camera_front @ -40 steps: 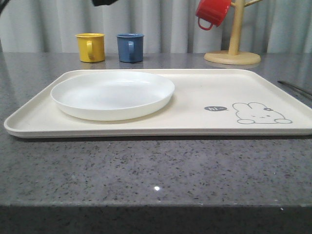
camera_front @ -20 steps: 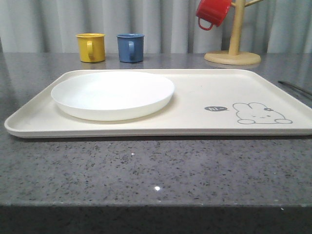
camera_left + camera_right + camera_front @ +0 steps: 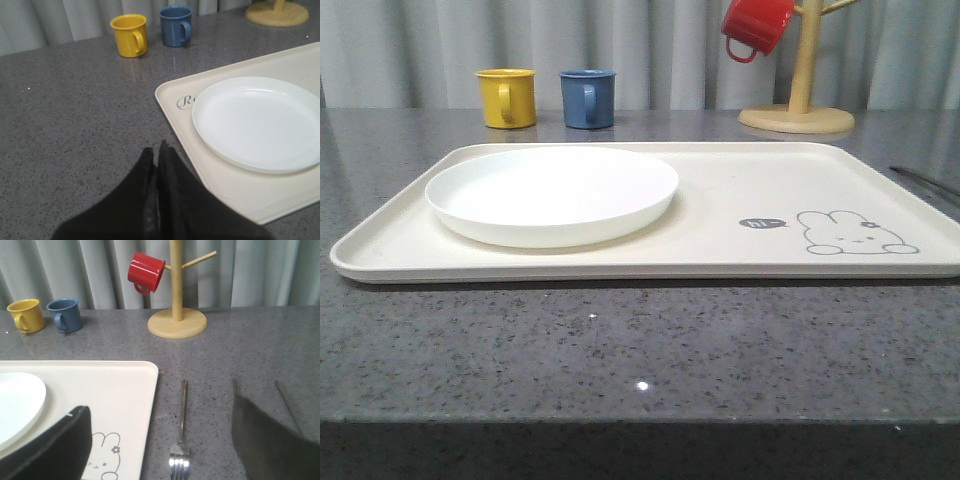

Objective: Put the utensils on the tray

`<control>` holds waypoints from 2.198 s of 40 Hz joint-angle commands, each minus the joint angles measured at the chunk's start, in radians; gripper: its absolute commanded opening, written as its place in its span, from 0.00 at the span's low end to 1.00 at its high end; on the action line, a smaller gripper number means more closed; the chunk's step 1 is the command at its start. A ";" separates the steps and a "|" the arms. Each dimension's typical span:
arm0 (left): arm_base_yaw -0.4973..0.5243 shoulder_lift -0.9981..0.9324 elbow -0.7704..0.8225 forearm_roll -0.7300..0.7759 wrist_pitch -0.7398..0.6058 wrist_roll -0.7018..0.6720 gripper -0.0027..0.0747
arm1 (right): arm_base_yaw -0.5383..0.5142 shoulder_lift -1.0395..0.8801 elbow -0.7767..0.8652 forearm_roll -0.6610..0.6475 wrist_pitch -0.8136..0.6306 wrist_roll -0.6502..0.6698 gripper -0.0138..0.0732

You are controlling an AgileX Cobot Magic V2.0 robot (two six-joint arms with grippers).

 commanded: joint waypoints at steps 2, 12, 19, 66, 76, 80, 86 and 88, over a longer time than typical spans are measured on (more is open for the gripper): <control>-0.001 -0.148 0.060 -0.013 -0.095 -0.010 0.01 | -0.006 0.015 -0.033 0.007 -0.074 -0.006 0.85; -0.001 -0.314 0.115 -0.036 -0.099 -0.010 0.01 | -0.006 0.015 -0.033 0.007 -0.074 -0.006 0.85; -0.001 -0.318 0.115 -0.036 -0.101 -0.010 0.01 | -0.006 0.015 -0.033 0.007 -0.074 -0.006 0.85; -0.001 -0.318 0.115 -0.036 -0.101 -0.010 0.01 | -0.006 0.738 -0.550 -0.088 0.448 -0.006 0.62; -0.001 -0.318 0.115 -0.036 -0.101 -0.010 0.01 | -0.006 0.994 -0.688 -0.092 0.535 0.035 0.62; -0.001 -0.318 0.115 -0.036 -0.101 -0.010 0.01 | -0.006 1.063 -0.704 -0.092 0.519 0.047 0.62; -0.001 -0.318 0.115 -0.036 -0.101 -0.010 0.01 | -0.006 1.141 -0.708 -0.092 0.511 0.054 0.62; -0.001 -0.318 0.115 -0.036 -0.101 -0.010 0.01 | -0.006 1.161 -0.708 -0.092 0.506 0.054 0.62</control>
